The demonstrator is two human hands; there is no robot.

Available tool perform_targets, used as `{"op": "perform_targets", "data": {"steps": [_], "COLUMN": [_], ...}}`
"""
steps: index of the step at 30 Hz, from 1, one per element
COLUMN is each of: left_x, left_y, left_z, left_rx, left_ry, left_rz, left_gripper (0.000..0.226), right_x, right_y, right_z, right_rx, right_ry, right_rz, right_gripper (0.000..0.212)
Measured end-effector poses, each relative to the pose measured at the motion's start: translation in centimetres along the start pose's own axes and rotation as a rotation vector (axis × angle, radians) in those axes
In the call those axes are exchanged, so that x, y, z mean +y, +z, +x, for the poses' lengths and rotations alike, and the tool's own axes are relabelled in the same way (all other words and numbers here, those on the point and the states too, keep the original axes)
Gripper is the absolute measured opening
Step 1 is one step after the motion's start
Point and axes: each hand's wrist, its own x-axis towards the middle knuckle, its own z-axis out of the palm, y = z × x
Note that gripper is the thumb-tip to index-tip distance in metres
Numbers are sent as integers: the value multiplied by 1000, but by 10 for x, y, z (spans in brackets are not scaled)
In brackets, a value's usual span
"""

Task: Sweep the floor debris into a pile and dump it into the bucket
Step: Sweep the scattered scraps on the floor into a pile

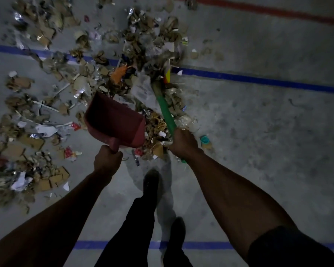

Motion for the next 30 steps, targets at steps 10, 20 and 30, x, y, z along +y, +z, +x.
{"op": "perform_targets", "data": {"steps": [10, 20, 30], "left_x": [10, 13, 5], "left_y": [5, 4, 12], "left_z": [-25, -48, -54], "left_rx": [-52, -45, -105], "left_ry": [0, 34, 32], "left_rz": [2, -10, 34], "left_gripper": [23, 21, 50], "right_x": [81, 100, 64], "right_y": [31, 44, 49], "right_z": [-134, -141, -133], "right_rx": [40, 0, 11], "right_ry": [273, 409, 310], "right_rz": [231, 446, 473], "right_gripper": [67, 43, 47]}}
